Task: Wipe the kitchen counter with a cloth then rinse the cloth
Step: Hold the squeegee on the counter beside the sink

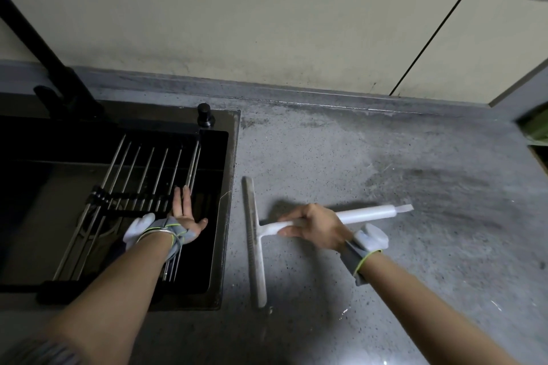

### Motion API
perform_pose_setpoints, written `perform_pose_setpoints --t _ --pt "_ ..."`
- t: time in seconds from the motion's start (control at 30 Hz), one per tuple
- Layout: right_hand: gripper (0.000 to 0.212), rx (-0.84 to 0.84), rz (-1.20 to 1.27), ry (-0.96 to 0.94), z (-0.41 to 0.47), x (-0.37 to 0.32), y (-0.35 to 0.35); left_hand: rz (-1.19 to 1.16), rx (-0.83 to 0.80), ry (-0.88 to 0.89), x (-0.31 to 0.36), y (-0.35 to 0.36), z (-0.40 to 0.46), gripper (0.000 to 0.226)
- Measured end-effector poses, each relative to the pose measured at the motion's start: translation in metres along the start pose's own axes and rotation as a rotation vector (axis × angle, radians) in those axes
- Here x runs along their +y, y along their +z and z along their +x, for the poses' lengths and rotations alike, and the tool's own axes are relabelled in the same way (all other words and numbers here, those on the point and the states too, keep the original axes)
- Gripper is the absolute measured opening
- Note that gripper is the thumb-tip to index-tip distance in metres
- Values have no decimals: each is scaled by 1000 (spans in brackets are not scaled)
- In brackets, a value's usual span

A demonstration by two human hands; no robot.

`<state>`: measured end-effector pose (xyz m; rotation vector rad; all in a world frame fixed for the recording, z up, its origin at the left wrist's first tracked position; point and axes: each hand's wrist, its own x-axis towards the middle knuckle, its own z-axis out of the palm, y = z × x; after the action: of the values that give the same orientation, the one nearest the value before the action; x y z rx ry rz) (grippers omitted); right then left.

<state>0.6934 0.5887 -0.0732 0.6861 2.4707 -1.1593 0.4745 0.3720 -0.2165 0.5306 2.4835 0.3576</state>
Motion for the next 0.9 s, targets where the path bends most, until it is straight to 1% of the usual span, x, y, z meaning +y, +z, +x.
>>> perform_pose_setpoints --t 0.1,0.2,0.33,0.4,0.53,0.63,0.8,0.9 --pt "32 7 58 -4 -1 -3 0 -5 -7 -2 1 -1 -1 97" --pt "33 35 105 25 -10 8 -15 -16 5 -5 3 -1 -4 96" --pt "34 119 149 89 -35 42 -43 -22 15 7 4 -1 -4 96" --pt "30 154 131 129 -50 62 -54 -3 1 0 5 -2 -4 96" --pt "24 170 112 188 -71 89 -65 34 -20 -15 7 -4 -7 96" --pt "21 156 82 199 -75 94 -61 23 -31 -21 8 -7 -8 96" --pt "28 160 59 205 -68 86 -47 51 -31 -26 7 -9 -8 97" --pt "25 167 46 203 -66 80 -40 35 -46 -30 10 -12 -11 97"
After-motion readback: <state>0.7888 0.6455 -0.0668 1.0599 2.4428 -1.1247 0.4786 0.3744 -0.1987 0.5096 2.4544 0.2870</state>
